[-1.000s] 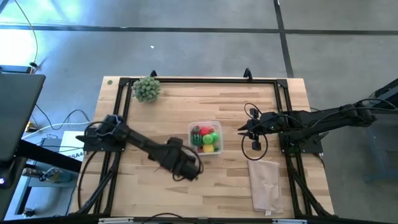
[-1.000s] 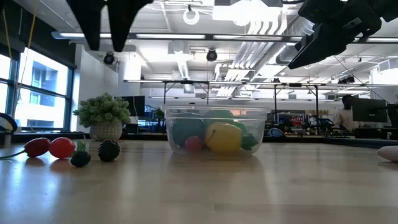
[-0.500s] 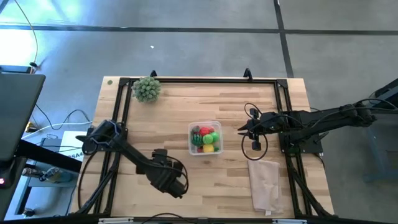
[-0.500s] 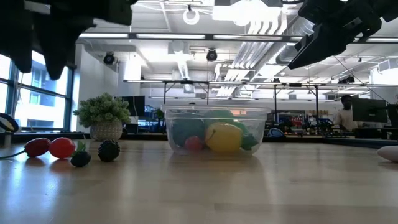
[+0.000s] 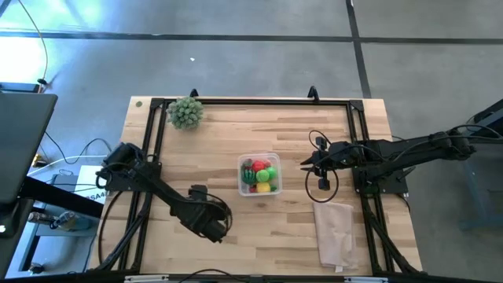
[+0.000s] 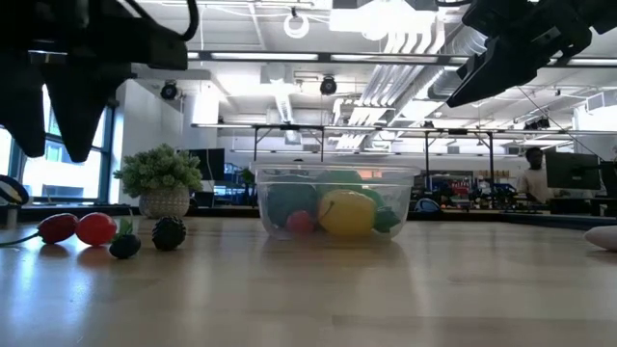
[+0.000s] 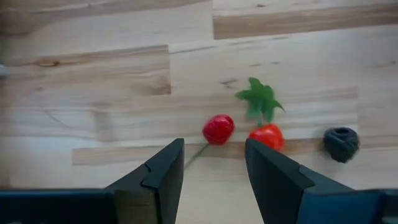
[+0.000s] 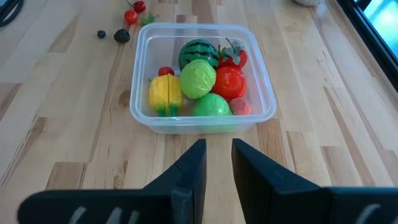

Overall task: Pick and placing Produce into tupperware
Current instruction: Put the left red cherry into the transparent bin

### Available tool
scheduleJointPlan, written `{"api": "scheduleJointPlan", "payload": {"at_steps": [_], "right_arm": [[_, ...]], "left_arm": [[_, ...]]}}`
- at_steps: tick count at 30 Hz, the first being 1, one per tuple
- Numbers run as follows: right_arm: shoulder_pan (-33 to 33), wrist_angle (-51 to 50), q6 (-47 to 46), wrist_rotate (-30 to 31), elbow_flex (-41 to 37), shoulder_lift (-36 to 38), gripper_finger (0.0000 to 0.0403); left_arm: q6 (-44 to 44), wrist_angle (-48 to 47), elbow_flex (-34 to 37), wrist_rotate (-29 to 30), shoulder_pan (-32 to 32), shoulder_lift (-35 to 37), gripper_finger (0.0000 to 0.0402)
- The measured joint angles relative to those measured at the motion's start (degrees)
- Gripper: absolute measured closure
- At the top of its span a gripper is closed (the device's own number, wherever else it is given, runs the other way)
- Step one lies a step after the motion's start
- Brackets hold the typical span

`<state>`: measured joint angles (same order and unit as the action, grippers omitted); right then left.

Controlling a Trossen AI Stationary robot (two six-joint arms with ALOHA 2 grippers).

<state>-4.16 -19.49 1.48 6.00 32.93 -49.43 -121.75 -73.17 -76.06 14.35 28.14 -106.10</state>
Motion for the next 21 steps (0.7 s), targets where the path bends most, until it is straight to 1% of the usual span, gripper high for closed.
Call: {"api": "scheduleJointPlan", "payload": {"at_steps": [4,10,13,21], "right_arm": [[0.01,0.0,0.0,0.01,0.0,0.0,0.0336],[0.0,0.03,0.0,0.02,0.0,0.0,0.0336],[0.01,0.04,0.0,0.01,0.0,0.0,0.0336],[0.02,0.02,0.0,0.02,0.0,0.0,0.0336]], "left_arm": [[0.02,4.99,5.14,-0.89,0.0,2.57,0.024],[-0.01,11.59,11.36,-1.18,0.0,4.14,0.024],[0.16,13.99,12.64,-1.18,0.0,4.39,0.024],[0.4,16.47,14.0,-0.4,0.0,4.39,0.024]]}}
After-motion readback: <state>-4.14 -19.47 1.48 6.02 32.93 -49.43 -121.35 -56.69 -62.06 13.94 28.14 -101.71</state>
